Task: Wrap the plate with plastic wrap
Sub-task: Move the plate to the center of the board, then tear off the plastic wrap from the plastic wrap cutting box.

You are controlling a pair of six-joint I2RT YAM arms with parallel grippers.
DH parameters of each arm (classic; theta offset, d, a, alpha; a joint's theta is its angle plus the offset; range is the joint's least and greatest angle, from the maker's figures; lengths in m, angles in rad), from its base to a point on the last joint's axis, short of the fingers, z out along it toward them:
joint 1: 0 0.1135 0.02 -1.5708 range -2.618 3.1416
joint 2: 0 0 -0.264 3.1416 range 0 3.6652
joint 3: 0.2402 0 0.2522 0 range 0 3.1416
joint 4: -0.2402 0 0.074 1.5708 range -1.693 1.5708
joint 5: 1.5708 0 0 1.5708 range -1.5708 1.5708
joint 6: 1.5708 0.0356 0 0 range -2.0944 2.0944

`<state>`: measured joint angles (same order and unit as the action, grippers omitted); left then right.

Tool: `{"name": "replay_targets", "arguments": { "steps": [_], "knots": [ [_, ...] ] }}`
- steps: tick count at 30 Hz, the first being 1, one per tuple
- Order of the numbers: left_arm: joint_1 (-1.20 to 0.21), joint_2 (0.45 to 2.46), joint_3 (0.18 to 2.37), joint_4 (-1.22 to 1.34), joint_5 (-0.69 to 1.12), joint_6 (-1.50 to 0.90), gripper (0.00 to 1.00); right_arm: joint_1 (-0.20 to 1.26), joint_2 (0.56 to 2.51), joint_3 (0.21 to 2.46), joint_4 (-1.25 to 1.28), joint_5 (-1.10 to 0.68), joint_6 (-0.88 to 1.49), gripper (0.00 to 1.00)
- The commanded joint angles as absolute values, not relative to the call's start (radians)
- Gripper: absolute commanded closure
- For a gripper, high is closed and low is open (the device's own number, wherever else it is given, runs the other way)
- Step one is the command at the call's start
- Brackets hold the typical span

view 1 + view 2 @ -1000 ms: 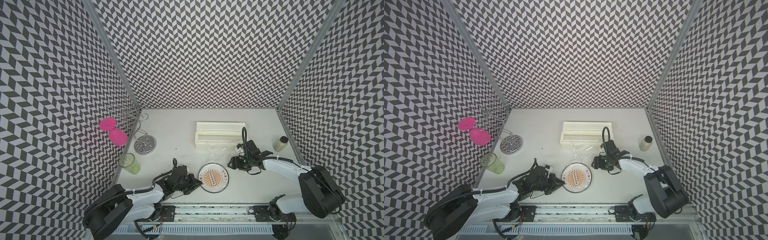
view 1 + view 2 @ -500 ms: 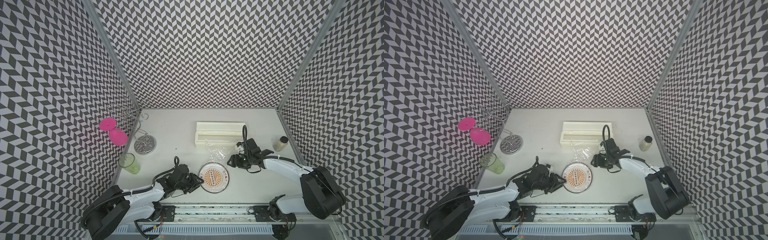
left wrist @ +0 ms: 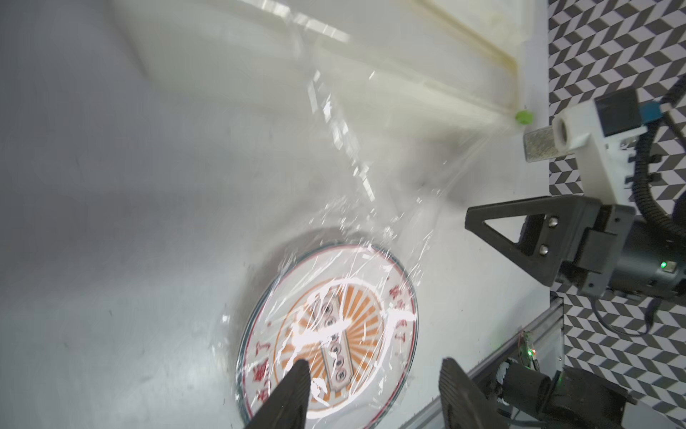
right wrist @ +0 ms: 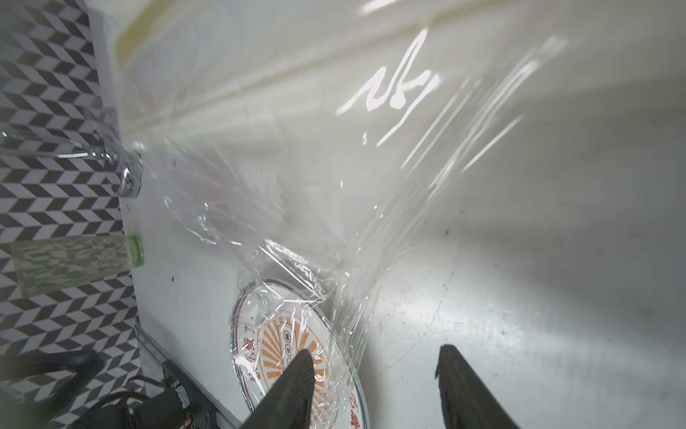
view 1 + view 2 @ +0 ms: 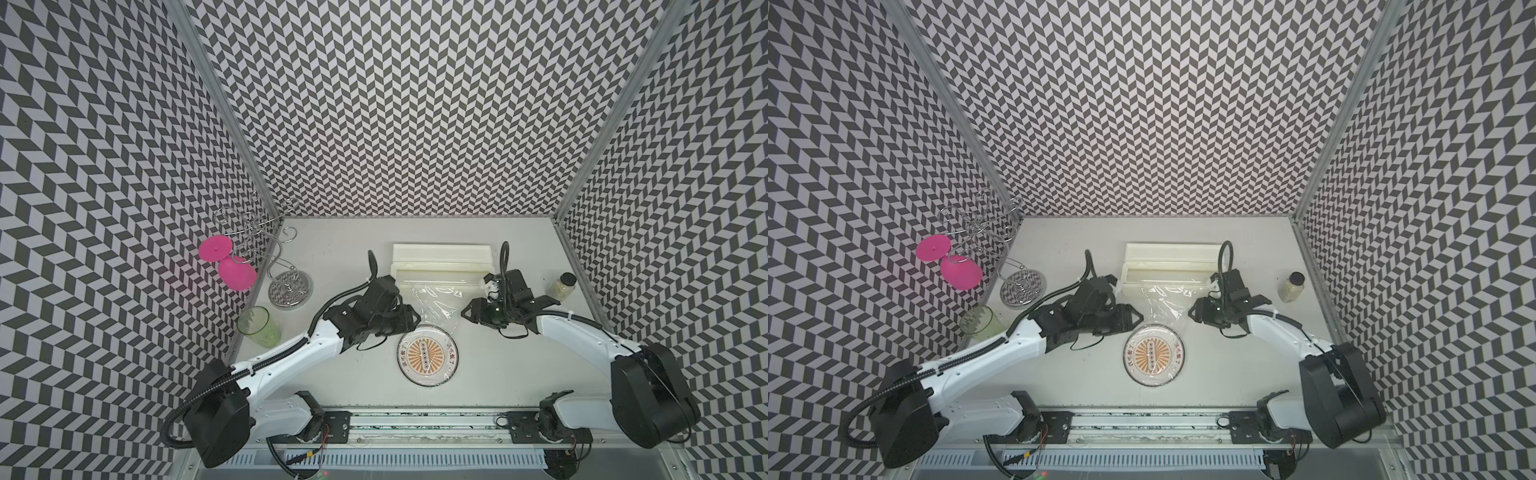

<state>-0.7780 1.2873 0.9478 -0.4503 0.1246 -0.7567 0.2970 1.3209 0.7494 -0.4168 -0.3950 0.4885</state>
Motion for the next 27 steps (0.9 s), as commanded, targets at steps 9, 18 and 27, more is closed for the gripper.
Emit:
{"name": "replay_targets", "arguments": {
  "steps": [9,18,27],
  "knots": [
    [-0.788,1.829,1.588,-0.487,0.138,0.067,0.43,0.057,1.37,0.929,-0.396,-0.282,0.471,0.34],
    [-0.811,2.005,1.752,-0.327,0.341,0.302,0.49,0.027,1.517,0.986,-0.376,-0.346,0.437,0.44],
    [-0.857,2.132,1.813,-0.239,0.366,0.419,0.52,-0.003,1.6,1.015,-0.361,-0.416,0.397,0.57]
  ]
}}
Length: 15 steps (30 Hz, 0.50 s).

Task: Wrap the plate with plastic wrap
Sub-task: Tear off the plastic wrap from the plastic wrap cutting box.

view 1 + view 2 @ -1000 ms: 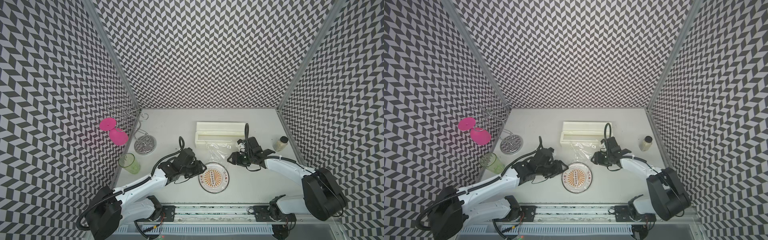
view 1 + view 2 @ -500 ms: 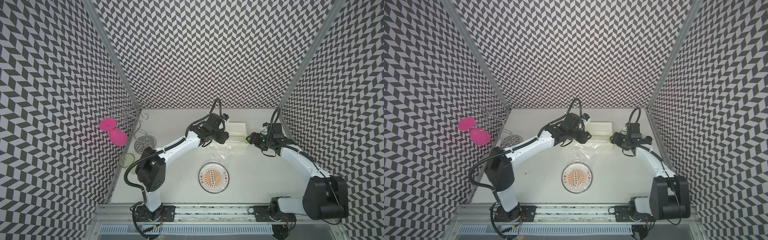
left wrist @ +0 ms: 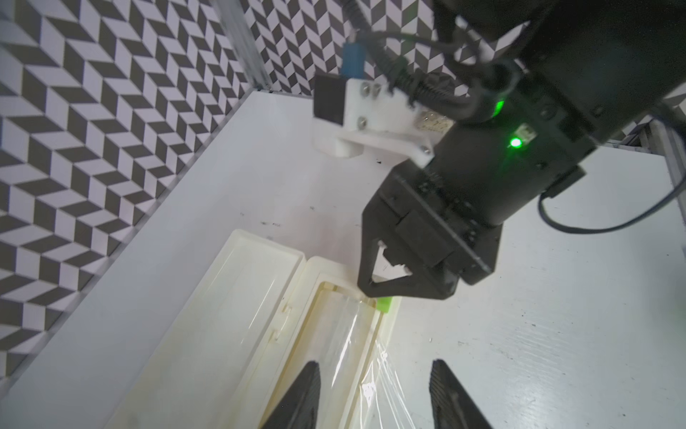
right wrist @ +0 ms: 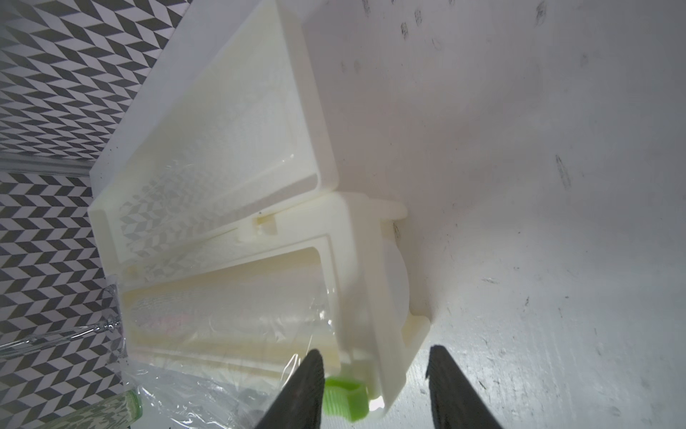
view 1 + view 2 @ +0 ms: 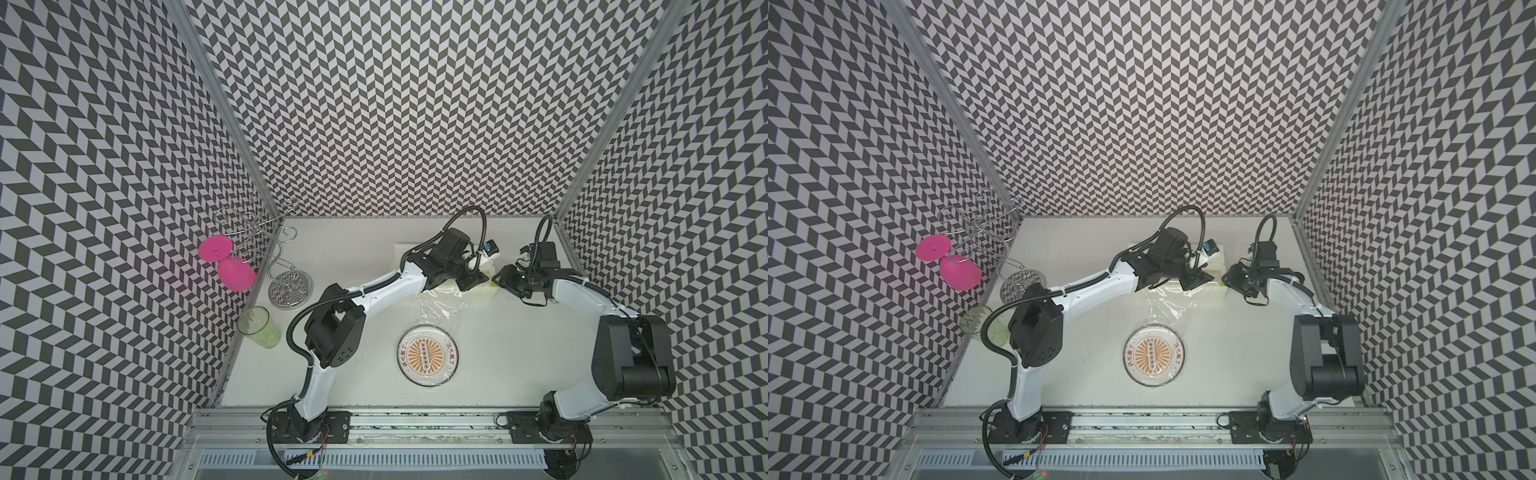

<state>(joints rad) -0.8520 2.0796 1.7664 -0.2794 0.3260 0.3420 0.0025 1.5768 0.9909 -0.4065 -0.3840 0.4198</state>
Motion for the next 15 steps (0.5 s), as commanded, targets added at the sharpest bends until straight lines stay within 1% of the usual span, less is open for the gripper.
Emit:
{"name": "replay_targets", "arguments": {
  "steps": [1,5,7,15],
  "knots": [
    [-0.857,2.149,1.827,-0.239,0.377,0.438,0.53,-0.005,1.608,1.016,-0.357,-0.421,0.398,0.58],
    [-0.864,2.195,1.864,-0.237,0.39,0.492,0.54,-0.009,1.633,1.019,-0.346,-0.451,0.397,0.64],
    [-0.863,2.213,1.878,-0.239,0.392,0.507,0.57,-0.01,1.637,1.011,-0.342,-0.479,0.403,0.66],
    [-0.845,2.218,1.851,-0.264,0.449,0.542,0.59,-0.008,1.56,0.916,-0.333,-0.58,0.427,0.74]
  ]
}}
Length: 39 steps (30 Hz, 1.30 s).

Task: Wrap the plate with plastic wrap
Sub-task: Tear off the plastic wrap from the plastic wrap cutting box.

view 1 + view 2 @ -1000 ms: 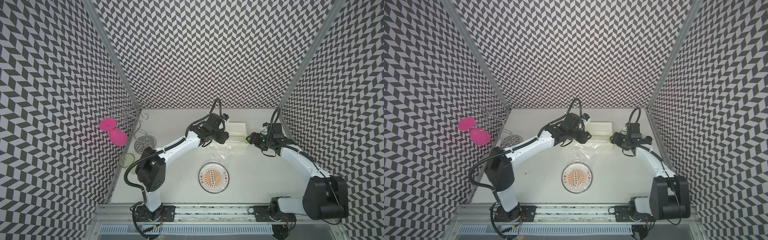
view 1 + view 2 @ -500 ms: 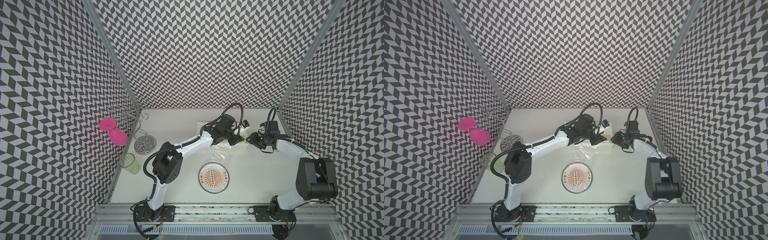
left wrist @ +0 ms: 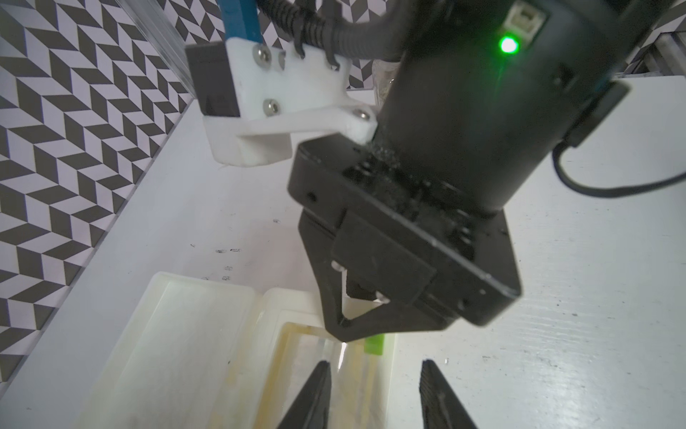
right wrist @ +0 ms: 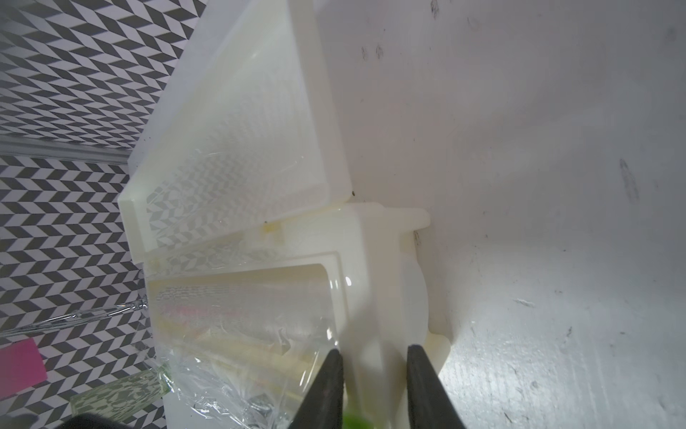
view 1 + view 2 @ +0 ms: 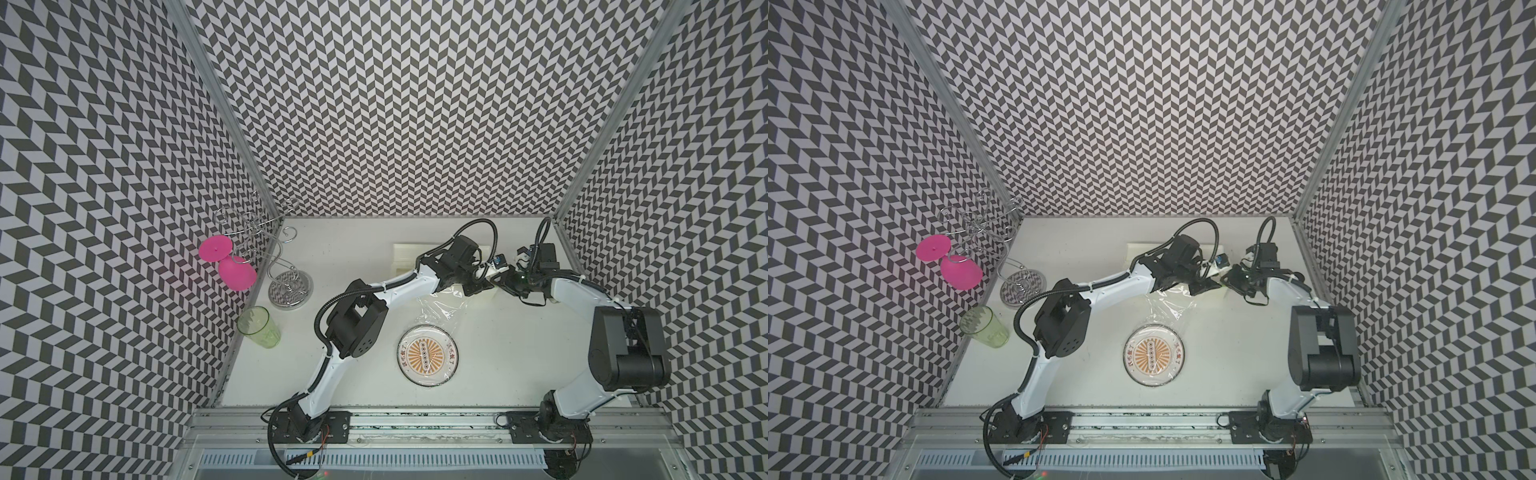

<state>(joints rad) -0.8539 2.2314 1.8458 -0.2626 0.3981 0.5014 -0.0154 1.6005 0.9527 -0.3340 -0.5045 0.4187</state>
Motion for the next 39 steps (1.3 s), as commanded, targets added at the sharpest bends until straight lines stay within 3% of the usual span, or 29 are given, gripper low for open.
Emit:
{"name": "replay_targets", "arguments": {
  "steps": [1,6,14,39],
  "knots": [
    [-0.843,2.214,1.839,-0.266,0.455,0.549,0.59,-0.006,1.549,0.906,-0.337,-0.59,0.427,0.75],
    [-0.827,2.185,1.795,-0.267,0.489,0.559,0.59,-0.003,1.509,0.879,-0.365,-0.607,0.425,0.77],
    [-0.828,2.133,1.7,-0.241,0.532,0.584,0.62,-0.003,1.542,0.924,-0.388,-0.554,0.408,0.73],
    [-0.887,2.266,1.798,-0.258,0.432,0.62,0.74,-0.015,1.614,0.94,-0.367,-0.601,0.4,0.74]
  ]
}}
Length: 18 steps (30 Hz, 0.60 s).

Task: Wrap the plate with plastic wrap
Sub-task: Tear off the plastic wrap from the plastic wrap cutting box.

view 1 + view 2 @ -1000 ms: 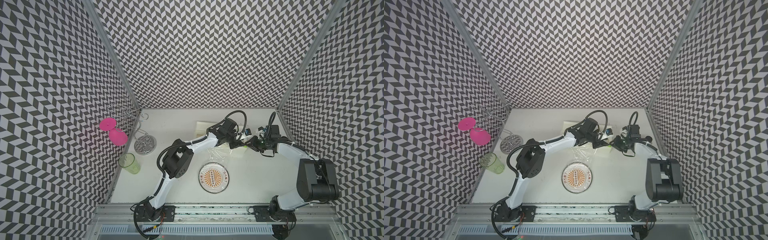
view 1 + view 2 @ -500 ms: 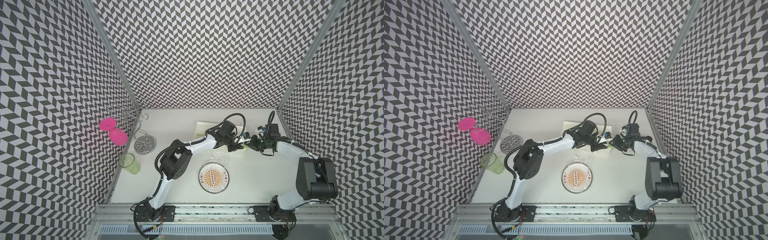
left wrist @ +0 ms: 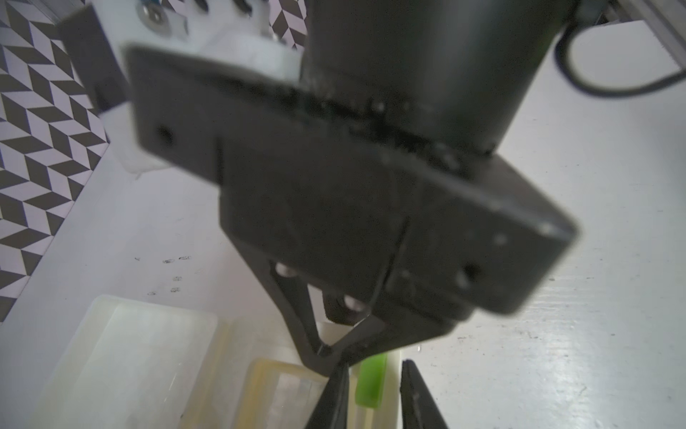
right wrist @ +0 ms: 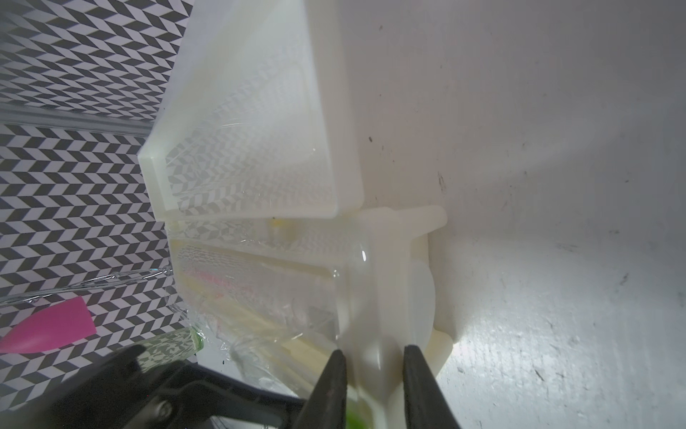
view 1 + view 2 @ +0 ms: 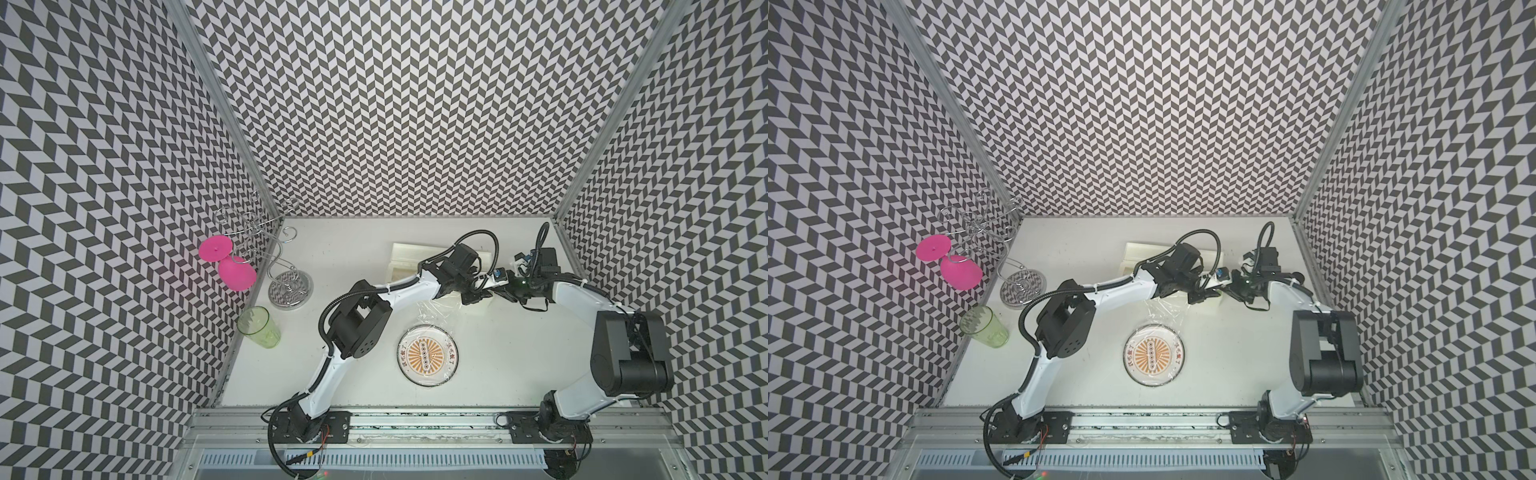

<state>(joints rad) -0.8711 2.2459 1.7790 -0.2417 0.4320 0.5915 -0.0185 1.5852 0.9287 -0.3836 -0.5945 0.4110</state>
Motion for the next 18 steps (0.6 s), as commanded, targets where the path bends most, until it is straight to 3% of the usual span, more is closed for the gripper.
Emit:
{"name": "replay_targets", "arguments": {
  "steps": [1,18],
  "knots": [
    [-0.887,2.266,1.793,-0.259,0.431,0.622,0.74,-0.015,1.614,0.939,-0.365,-0.601,0.399,0.74],
    [-0.907,2.286,1.815,-0.294,0.335,0.646,0.91,-0.013,1.597,0.93,-0.403,-0.461,0.369,0.78]
  ]
}}
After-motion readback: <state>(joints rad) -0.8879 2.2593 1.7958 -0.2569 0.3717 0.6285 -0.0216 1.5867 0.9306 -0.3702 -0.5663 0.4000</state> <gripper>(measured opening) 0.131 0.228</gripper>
